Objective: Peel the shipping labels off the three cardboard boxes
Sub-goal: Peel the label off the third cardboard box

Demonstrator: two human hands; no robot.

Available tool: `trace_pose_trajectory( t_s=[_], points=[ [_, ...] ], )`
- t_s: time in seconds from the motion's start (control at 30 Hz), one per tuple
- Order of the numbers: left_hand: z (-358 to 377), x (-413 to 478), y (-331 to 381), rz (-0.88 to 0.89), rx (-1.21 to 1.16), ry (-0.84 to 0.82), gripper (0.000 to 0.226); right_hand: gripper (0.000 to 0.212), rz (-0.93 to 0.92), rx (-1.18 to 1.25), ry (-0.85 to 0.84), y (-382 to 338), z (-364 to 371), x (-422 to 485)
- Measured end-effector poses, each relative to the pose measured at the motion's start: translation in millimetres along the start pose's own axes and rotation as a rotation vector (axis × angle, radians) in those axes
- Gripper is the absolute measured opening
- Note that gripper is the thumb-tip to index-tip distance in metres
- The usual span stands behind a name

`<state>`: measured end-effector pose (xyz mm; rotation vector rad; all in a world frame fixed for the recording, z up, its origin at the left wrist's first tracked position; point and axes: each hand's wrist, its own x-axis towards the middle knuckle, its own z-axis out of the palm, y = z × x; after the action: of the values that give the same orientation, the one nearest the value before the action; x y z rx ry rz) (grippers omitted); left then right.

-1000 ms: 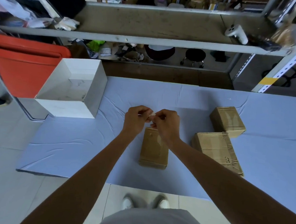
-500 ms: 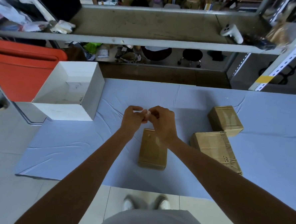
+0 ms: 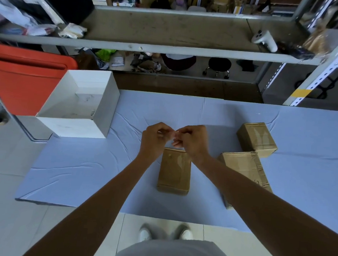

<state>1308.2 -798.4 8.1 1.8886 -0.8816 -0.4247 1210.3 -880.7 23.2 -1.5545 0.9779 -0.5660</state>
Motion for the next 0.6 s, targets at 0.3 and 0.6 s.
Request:
trace_pose_trajectory(
  t_s=[0.3,0.6],
  points=[
    [2,2,5,-0.076,-0.089,0.13,0.014,0.017,-0.351,-0.262,0.038,2,14,-9],
    [3,3,0,-0.391,-0.304,0.073,0.018,0.021,-0.6,-0.665,-0.207,7,-2,-5]
  ],
)
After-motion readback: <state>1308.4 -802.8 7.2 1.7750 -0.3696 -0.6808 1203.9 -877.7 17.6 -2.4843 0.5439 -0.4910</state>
